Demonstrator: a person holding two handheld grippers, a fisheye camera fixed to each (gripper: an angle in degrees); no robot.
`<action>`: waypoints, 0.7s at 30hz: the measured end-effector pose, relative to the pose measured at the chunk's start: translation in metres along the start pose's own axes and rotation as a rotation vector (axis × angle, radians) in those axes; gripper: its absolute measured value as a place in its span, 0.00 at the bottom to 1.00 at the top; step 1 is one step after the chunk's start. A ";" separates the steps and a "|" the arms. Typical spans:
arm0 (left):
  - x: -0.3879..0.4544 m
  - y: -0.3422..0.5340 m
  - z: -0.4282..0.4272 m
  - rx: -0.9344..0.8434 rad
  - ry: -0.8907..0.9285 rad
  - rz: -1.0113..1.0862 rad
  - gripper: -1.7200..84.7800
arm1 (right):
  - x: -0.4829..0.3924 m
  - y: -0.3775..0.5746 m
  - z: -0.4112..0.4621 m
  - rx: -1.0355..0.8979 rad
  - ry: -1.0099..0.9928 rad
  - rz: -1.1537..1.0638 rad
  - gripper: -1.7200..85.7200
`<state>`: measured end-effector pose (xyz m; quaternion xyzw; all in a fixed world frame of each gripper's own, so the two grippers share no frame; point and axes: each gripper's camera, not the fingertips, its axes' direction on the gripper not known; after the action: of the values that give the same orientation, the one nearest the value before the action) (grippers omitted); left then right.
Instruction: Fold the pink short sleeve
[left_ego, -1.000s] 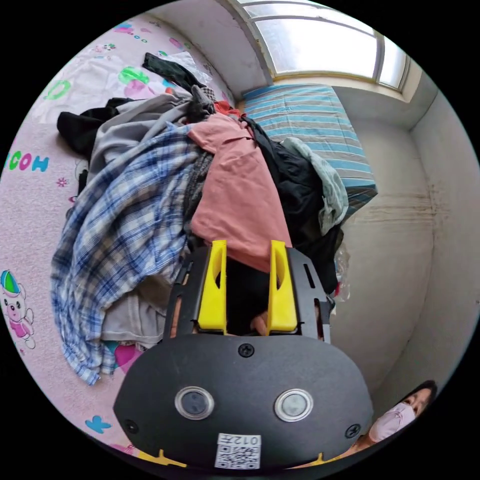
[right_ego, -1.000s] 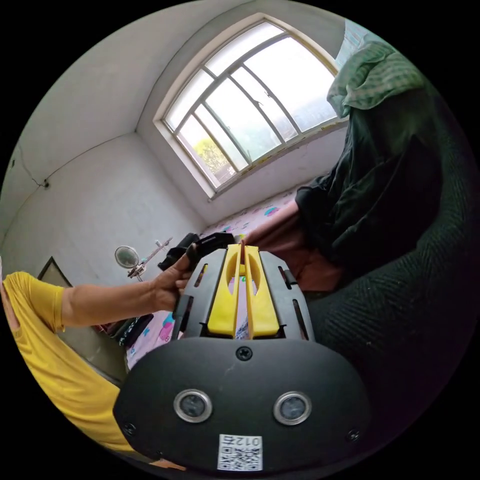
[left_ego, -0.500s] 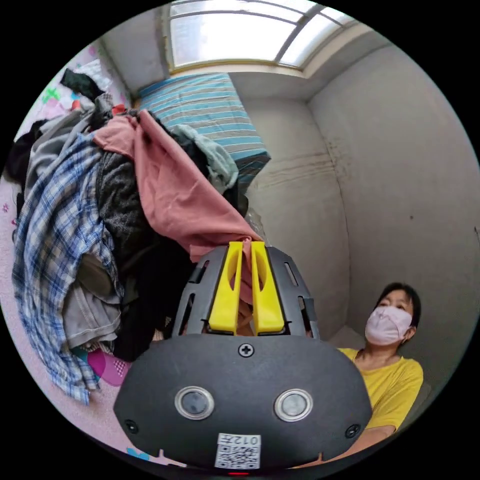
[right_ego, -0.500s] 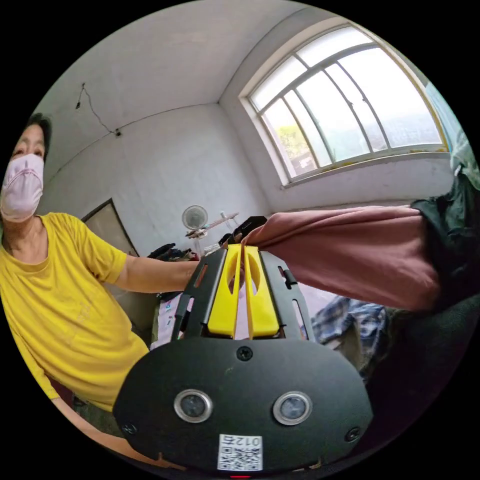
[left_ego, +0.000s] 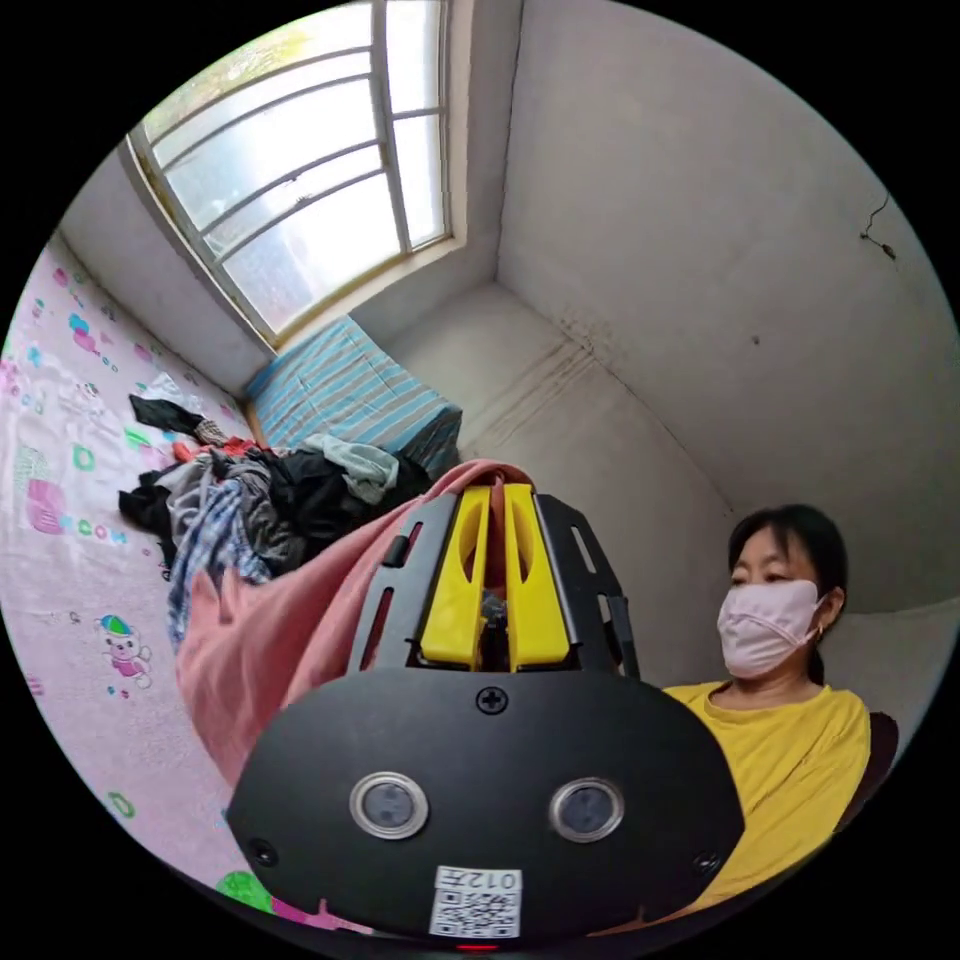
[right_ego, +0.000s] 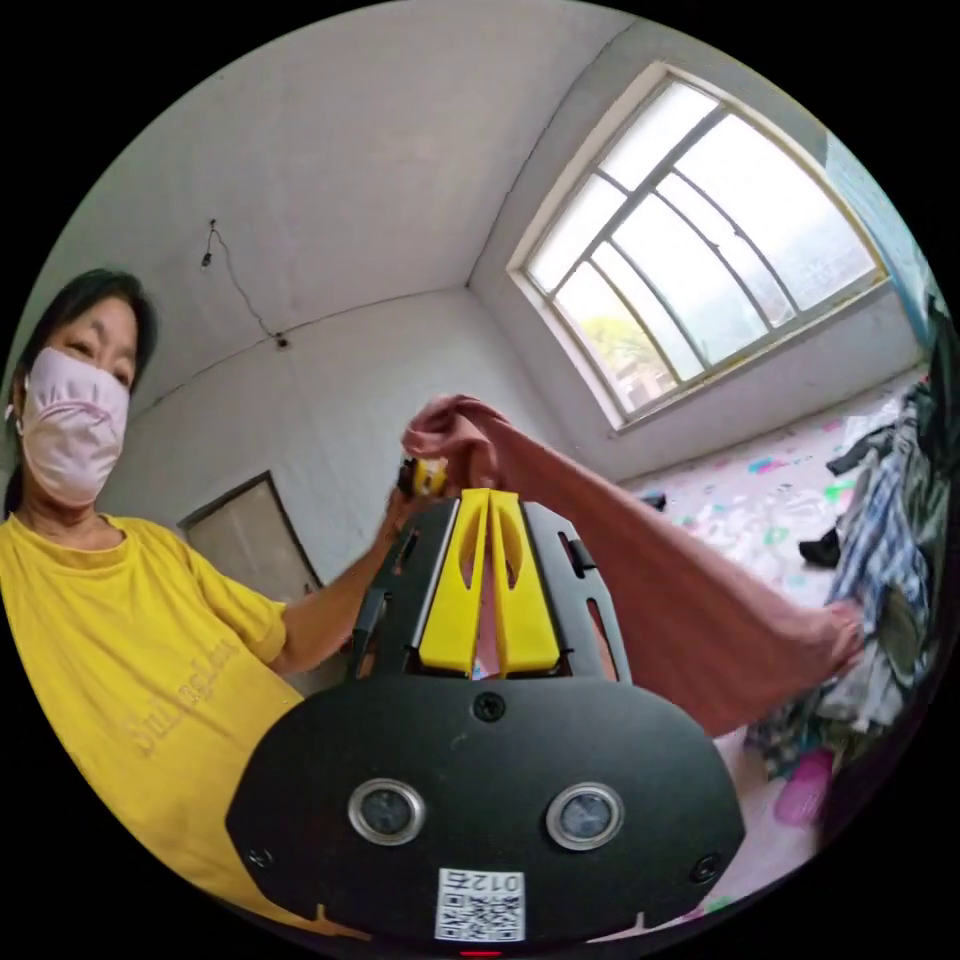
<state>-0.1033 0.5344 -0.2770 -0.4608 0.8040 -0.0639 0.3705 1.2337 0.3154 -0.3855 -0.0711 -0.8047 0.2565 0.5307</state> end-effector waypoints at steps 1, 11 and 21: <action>0.012 -0.002 -0.008 -0.002 -0.026 0.002 0.03 | 0.000 0.015 0.004 -0.032 0.070 0.047 0.04; 0.209 -0.001 -0.125 -0.011 -0.174 0.139 0.03 | -0.049 0.149 0.126 -0.390 0.119 0.178 0.12; 0.383 -0.019 -0.217 0.058 -0.318 0.320 0.03 | -0.109 0.204 0.252 -0.611 0.178 -0.058 0.19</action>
<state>-0.3476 0.1698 -0.3185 -0.3207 0.7962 0.0461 0.5110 1.0231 0.3632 -0.6511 -0.2262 -0.7966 -0.0196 0.5602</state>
